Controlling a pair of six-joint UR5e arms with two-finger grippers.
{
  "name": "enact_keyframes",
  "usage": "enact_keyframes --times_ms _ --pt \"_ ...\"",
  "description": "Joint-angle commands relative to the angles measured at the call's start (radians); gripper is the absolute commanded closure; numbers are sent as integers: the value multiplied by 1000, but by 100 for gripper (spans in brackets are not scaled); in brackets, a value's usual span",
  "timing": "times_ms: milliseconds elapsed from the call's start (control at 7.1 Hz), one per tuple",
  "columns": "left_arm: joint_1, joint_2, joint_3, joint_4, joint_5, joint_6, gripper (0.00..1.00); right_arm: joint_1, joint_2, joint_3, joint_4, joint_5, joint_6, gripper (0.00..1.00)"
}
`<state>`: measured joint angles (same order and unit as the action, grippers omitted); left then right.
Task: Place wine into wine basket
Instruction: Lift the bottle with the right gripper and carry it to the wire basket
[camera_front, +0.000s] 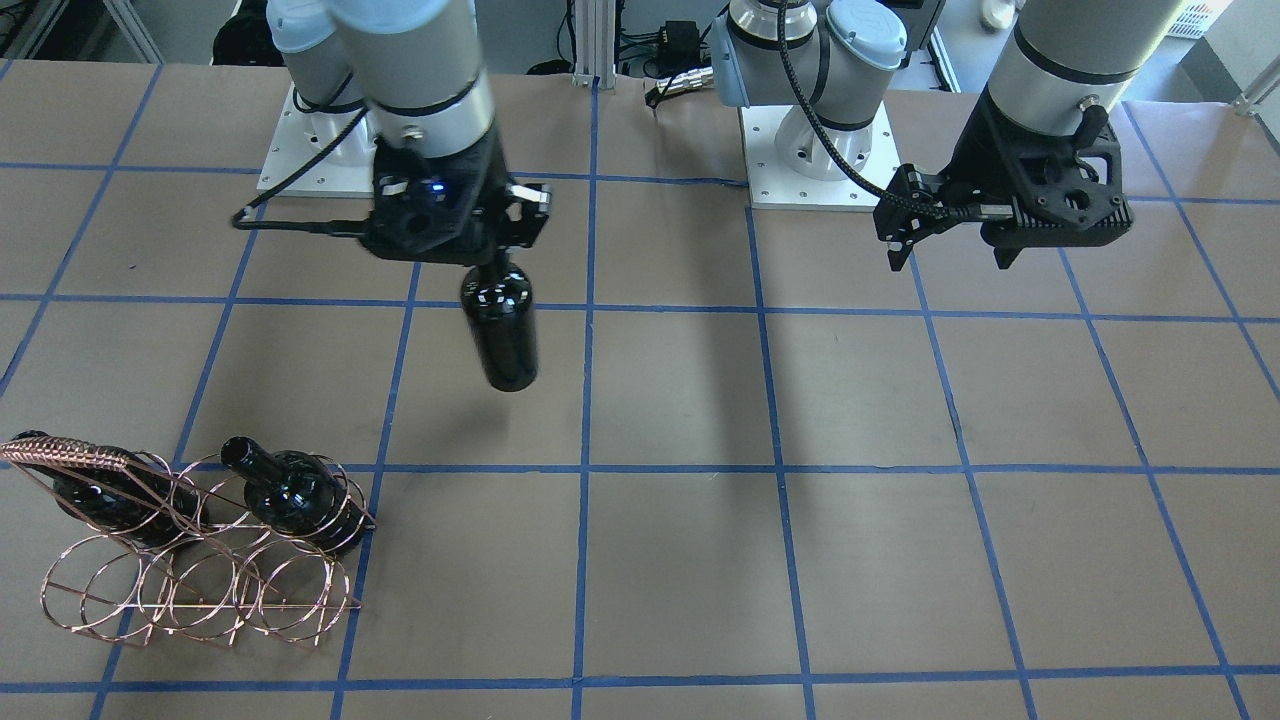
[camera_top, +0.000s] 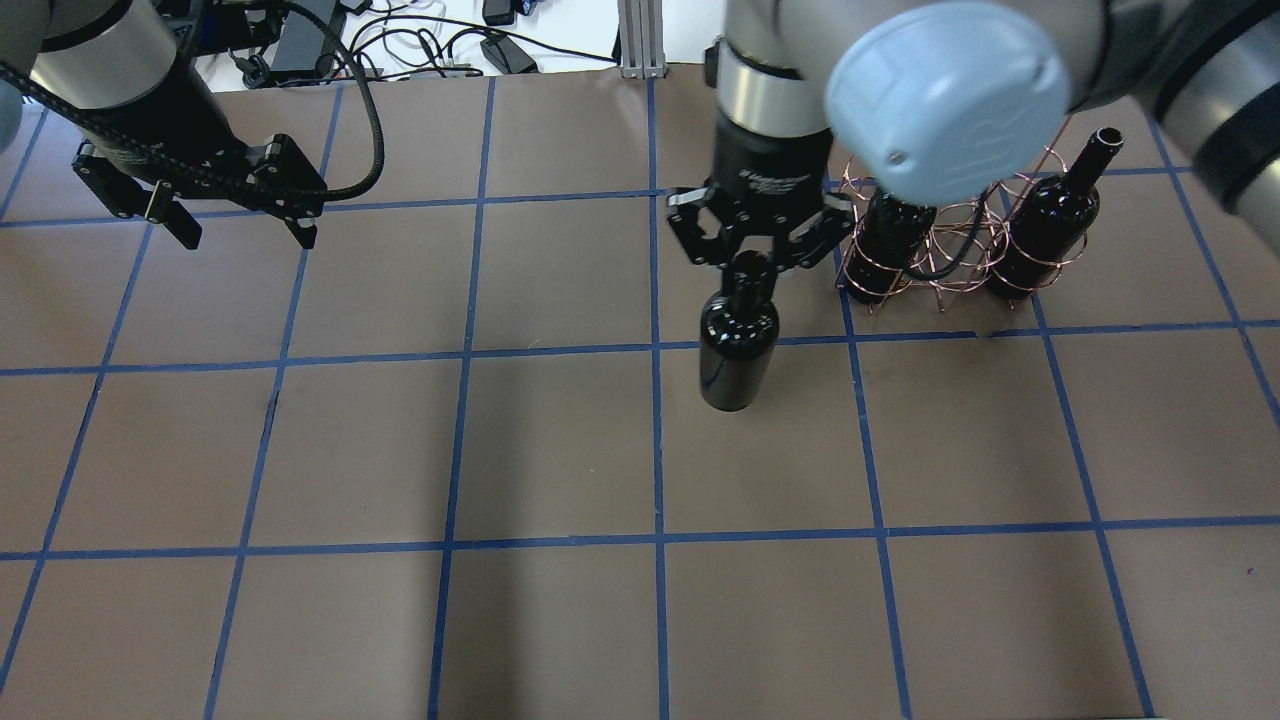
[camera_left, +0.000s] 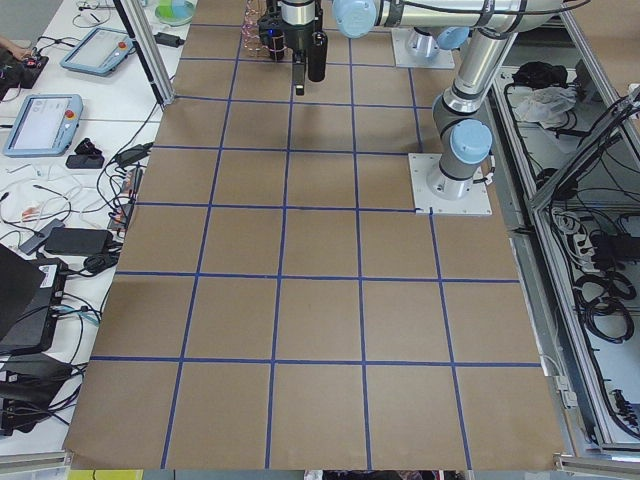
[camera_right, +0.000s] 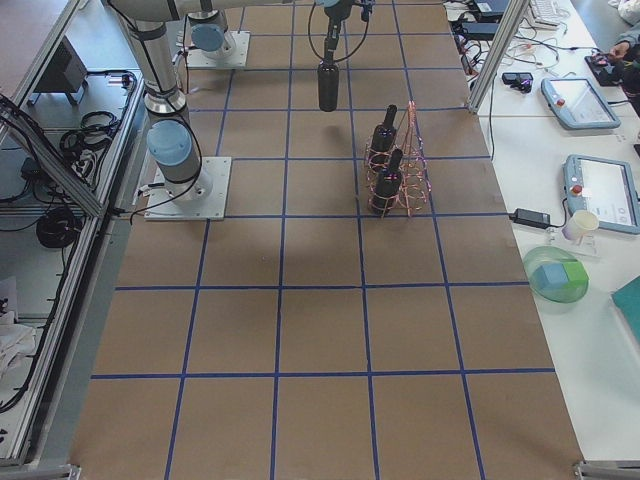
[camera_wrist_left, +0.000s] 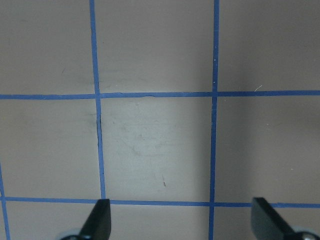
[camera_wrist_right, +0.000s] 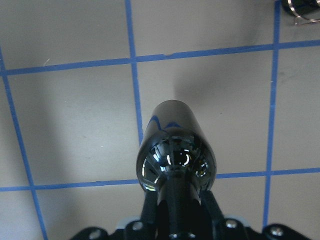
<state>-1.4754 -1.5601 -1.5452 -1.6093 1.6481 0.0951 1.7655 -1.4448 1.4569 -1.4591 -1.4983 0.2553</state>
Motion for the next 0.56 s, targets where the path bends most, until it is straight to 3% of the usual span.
enact_keyframes --times_ms 0,423 --pt "0 0 0 0 -1 0 0 -208 -32 -6 59 -109 -250 92" --pt "-16 8 0 2 -7 -12 0 -319 -19 -114 104 -120 -361 91"
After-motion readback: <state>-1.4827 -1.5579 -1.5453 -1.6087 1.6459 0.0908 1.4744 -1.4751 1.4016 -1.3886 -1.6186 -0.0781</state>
